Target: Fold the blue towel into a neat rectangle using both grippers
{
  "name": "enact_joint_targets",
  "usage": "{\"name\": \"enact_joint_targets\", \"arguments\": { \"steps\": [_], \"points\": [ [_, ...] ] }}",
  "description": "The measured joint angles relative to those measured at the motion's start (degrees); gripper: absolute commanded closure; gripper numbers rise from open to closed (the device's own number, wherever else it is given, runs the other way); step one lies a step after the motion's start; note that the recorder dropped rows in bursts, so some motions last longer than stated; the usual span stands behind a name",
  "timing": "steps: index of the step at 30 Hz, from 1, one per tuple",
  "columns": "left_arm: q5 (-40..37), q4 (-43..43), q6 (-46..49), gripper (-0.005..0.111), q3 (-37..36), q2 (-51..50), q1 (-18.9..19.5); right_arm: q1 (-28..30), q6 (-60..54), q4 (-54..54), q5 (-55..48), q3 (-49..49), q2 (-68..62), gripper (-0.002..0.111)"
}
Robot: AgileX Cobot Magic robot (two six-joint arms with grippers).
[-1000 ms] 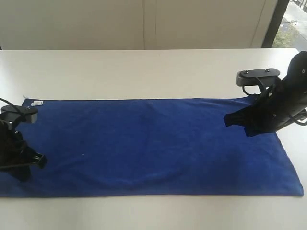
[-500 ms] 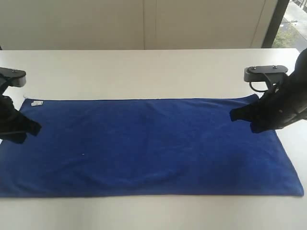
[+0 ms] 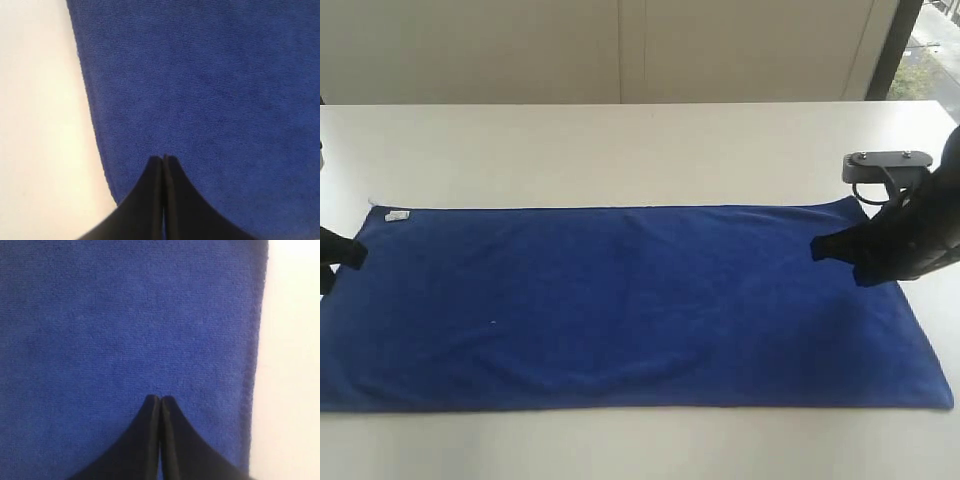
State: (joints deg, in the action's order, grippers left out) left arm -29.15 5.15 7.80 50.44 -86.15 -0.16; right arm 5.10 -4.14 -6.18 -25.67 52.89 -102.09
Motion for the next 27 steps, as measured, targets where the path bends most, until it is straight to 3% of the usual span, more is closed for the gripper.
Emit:
{"name": "enact_joint_targets", "arguments": {
  "steps": [27],
  "points": [
    [1.0, 0.0, 0.0, 0.107, 0.0, 0.0, 0.0, 2.9, 0.0, 2.4, 2.8, 0.2, -4.1, 0.108]
  ]
}}
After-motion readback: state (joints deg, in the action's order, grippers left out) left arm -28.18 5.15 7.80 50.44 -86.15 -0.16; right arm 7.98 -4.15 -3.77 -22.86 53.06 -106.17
